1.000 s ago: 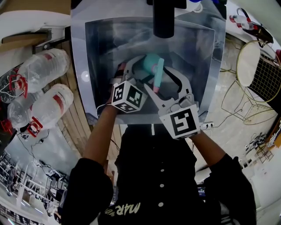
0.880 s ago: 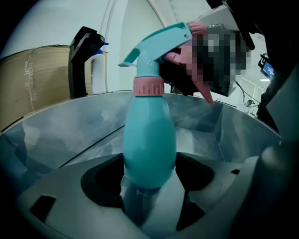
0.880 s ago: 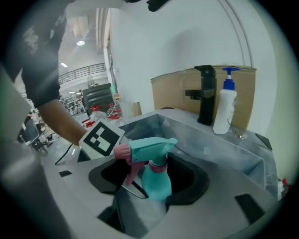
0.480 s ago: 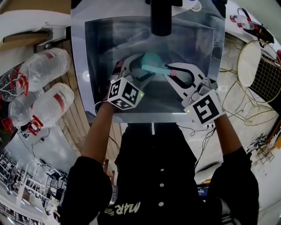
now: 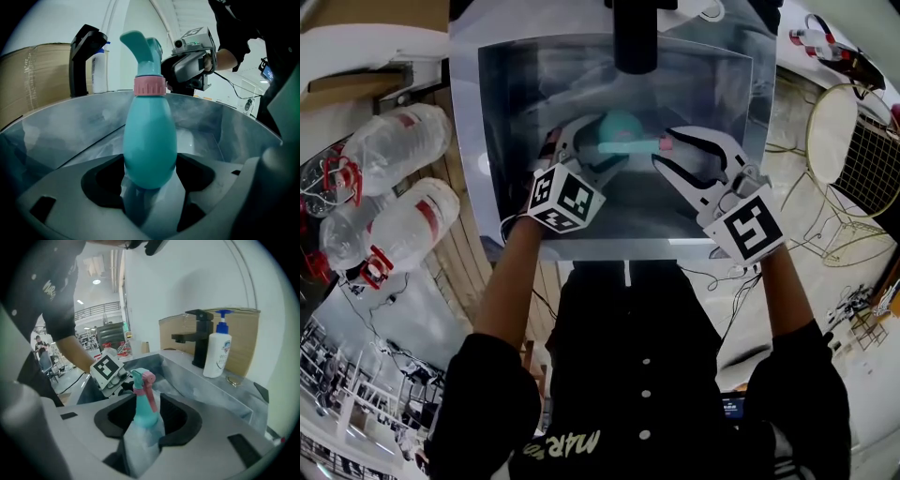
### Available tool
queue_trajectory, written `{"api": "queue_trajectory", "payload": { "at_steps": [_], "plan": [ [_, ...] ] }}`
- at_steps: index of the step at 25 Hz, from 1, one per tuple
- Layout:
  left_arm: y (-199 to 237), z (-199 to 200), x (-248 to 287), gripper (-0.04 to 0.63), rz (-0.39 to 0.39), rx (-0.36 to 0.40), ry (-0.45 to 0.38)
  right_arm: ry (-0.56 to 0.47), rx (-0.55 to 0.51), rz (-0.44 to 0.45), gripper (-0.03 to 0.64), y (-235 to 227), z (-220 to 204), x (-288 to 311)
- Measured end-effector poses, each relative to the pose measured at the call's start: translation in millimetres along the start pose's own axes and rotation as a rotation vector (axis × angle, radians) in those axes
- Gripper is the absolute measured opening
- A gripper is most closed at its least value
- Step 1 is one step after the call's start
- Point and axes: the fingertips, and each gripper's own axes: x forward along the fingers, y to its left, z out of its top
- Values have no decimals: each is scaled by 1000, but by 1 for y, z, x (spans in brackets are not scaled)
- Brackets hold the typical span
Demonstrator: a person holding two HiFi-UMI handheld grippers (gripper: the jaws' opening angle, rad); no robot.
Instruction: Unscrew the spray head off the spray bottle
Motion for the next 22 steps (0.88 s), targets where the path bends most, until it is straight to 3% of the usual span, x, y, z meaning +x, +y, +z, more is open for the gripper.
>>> {"api": "queue_trajectory", "payload": {
  "at_steps": [2, 4, 7, 10, 16, 22],
  "plan": [
    [-1, 0, 0, 362, 2, -1, 1, -29, 77, -48, 204, 5, 3, -15],
    [-1, 0, 0, 362, 3, -2, -1, -58, 162, -75, 207, 20, 9, -23],
    [-1, 0, 0, 362, 5, -3, -6, -18, 269, -60, 209, 52, 4, -6],
    [-1, 1, 0, 362, 9, -2, -1, -40, 331, -110, 220, 54, 5, 18],
    [-3, 2, 2, 362, 11, 0, -2, -94, 341, -226, 217, 38, 8, 29],
    [-2, 1, 0, 362, 17, -13, 7, -82, 283, -262, 224, 34, 11, 34]
  ]
}}
